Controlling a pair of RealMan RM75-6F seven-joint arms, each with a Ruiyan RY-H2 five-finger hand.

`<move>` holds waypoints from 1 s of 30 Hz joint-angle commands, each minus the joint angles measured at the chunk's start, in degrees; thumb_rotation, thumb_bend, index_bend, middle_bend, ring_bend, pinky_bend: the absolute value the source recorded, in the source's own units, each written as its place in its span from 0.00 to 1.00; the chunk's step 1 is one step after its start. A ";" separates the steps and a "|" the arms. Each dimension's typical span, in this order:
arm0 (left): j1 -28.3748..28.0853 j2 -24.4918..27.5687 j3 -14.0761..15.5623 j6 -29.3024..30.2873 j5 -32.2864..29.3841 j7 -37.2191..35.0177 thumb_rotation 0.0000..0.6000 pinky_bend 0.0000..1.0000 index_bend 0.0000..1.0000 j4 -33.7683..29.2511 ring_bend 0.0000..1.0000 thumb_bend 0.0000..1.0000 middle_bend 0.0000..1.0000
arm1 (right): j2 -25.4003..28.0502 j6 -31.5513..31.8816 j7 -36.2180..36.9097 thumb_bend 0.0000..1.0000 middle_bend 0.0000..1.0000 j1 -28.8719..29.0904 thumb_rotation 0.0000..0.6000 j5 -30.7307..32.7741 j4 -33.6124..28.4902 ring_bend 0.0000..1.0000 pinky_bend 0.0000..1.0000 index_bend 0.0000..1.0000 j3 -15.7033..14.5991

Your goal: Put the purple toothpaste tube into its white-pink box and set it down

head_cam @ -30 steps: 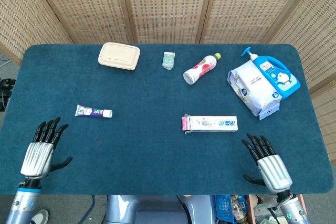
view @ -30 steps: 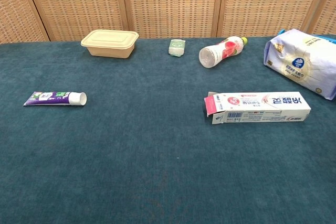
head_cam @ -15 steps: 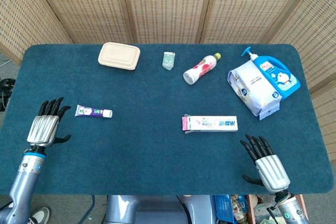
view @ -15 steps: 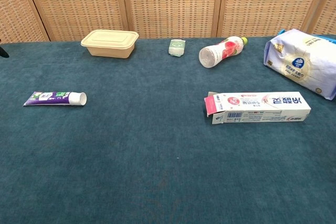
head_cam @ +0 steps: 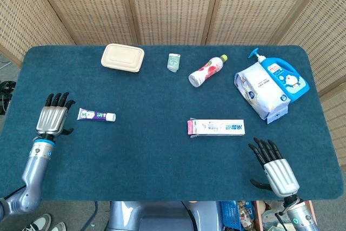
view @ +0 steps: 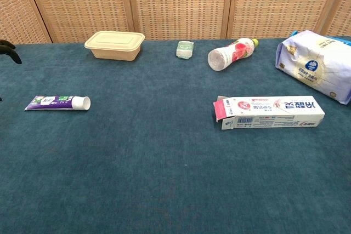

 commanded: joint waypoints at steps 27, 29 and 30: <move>-9.32 -9.90 2.88 -5.85 -11.42 3.15 1.00 0.00 0.25 16.34 0.00 0.24 0.09 | -0.93 -0.49 -0.15 0.05 0.00 0.10 1.00 0.74 1.52 0.00 0.00 0.06 0.18; -9.71 -10.19 2.87 -6.05 -11.90 3.26 1.00 0.00 0.25 16.82 0.00 0.24 0.09 | -0.98 -0.49 -0.22 0.05 0.00 0.11 1.00 0.69 1.58 0.00 0.00 0.06 0.16; -10.05 -10.44 2.88 -6.24 -12.36 3.44 1.00 0.00 0.25 17.23 0.00 0.24 0.09 | -1.02 -0.53 -0.27 0.05 0.00 0.12 1.00 0.71 1.61 0.00 0.00 0.06 0.16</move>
